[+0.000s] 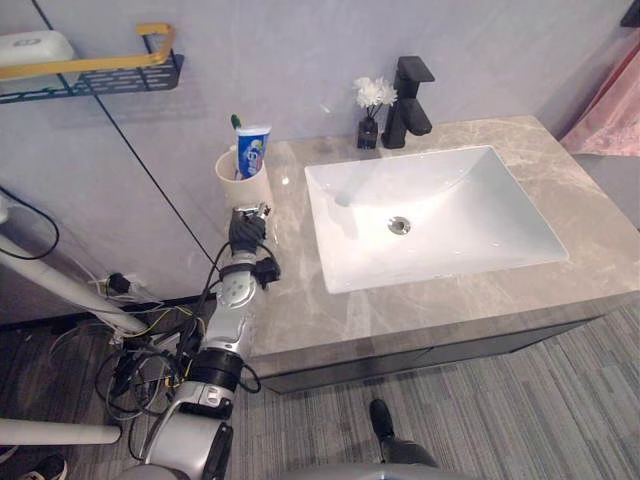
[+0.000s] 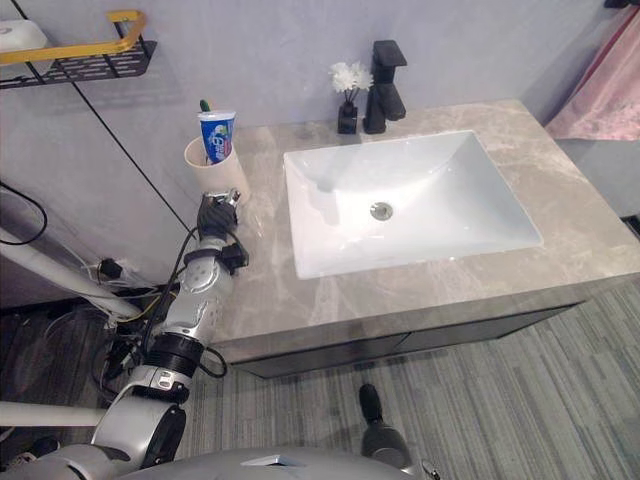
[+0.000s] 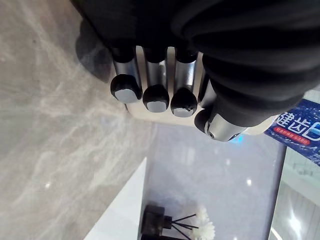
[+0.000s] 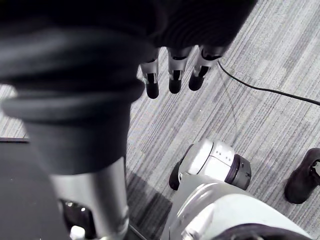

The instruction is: Organize washtable

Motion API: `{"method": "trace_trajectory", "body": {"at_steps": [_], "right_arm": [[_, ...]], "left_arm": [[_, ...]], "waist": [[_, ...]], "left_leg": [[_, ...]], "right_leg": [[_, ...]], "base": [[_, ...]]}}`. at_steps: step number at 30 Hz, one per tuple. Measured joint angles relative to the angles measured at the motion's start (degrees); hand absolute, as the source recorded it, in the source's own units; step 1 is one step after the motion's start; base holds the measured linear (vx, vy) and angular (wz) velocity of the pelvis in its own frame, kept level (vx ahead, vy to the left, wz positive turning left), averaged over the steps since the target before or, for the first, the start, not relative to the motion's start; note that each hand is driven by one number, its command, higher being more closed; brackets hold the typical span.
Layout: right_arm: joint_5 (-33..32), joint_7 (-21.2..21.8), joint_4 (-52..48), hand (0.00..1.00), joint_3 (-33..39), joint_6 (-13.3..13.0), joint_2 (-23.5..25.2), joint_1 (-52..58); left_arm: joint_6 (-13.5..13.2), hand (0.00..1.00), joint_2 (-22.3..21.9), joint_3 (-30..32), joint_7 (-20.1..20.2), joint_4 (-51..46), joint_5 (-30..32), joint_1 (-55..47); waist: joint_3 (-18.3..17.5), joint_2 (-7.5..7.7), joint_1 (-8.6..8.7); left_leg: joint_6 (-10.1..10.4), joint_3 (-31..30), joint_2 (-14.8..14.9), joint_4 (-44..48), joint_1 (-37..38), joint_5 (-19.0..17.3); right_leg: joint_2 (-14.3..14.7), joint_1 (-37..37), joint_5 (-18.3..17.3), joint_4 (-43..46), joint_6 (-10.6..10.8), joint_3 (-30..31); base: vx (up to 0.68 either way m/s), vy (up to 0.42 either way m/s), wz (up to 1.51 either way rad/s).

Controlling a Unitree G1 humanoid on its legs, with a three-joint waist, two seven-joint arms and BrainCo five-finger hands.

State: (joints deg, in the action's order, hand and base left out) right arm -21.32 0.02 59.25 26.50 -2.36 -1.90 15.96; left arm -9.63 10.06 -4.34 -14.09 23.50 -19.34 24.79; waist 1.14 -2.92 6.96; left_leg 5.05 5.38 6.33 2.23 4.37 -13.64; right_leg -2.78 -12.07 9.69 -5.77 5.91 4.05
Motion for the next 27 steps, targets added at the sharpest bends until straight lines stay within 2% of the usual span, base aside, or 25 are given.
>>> {"method": "trace_trajectory", "body": {"at_steps": [6,17,22,27], "right_arm": [[0.0,0.0,0.0,0.00,0.5,0.0,0.1,0.0],[0.0,0.0,1.5,0.00,2.9,0.0,0.4,-0.8],[0.0,0.1,1.6,0.00,2.9,0.0,0.4,-0.8],[0.0,0.1,2.0,0.00,2.9,0.0,0.3,-0.9]], "left_arm": [[0.6,1.00,2.3,0.2,-0.4,2.5,0.0,3.2],[1.0,1.00,2.5,0.1,-0.3,3.5,0.1,4.7],[2.0,1.00,2.9,-0.3,-0.2,3.5,0.2,4.7],[2.2,1.00,3.2,-3.7,1.3,1.6,0.8,3.8]], "waist": [[0.1,-0.07,-0.01],[0.2,-0.34,0.08],[0.3,-0.38,0.08],[0.5,-0.32,-0.32]], "left_leg": [[0.0,1.2,-0.1,0.0,0.0,0.0],[0.0,2.3,-0.3,-0.1,0.1,0.0],[0.0,2.2,-0.3,-0.1,0.5,0.0],[0.0,1.1,-0.3,0.2,1.1,0.0]], "right_leg": [[0.3,-1.0,0.4,0.0,0.0,1.5],[0.5,-1.6,0.7,0.0,0.0,2.4],[0.5,-1.0,0.8,0.0,0.0,2.3],[0.0,0.6,0.7,0.0,0.0,1.4]], "base": [[0.01,0.001,-0.10],[0.00,-0.001,-0.06],[0.00,0.001,0.01],[-0.03,0.010,0.10]]}}
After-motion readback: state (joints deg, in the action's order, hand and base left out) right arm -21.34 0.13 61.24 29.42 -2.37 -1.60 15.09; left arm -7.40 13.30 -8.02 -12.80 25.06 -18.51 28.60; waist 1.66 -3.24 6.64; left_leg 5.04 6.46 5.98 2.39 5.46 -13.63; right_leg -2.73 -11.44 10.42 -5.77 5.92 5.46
